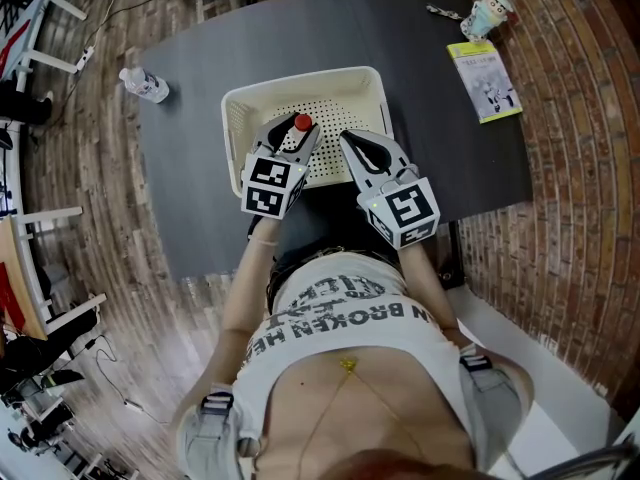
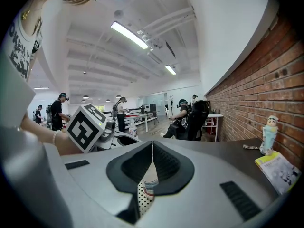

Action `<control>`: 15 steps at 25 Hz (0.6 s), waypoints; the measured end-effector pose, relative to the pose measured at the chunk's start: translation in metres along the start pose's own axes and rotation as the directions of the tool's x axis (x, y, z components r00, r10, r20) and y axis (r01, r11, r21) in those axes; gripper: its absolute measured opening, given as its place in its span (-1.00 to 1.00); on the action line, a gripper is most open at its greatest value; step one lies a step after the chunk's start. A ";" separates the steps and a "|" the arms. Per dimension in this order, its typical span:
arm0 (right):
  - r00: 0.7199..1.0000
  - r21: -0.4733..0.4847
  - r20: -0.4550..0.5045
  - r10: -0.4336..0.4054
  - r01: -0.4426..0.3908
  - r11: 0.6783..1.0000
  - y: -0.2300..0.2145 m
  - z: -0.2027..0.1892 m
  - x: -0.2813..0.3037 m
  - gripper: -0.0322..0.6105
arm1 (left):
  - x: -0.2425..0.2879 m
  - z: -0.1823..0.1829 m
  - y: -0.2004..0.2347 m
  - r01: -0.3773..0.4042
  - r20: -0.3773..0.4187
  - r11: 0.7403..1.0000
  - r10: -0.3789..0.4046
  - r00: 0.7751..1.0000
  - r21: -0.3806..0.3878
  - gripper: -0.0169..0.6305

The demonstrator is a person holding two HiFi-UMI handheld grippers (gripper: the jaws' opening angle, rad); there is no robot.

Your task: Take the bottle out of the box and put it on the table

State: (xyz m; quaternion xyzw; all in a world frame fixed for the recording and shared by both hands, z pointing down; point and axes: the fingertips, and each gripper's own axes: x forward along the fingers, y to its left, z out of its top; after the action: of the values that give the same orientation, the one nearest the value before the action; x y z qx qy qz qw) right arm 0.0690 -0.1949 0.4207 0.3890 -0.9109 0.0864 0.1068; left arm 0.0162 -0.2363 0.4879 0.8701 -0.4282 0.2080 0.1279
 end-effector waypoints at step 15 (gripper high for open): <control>0.999 -0.019 0.022 0.030 -0.029 0.999 0.001 0.005 -0.021 -0.87 | -0.050 0.053 -0.003 -0.041 0.069 0.999 0.040 0.997 0.013 -0.46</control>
State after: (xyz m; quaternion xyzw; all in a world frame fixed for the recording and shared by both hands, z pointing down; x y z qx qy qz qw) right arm 0.0818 -0.1814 0.4107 0.3754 -0.9185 0.0751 0.0988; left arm 0.0044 -0.2214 0.4175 0.8686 -0.4486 0.1837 0.1025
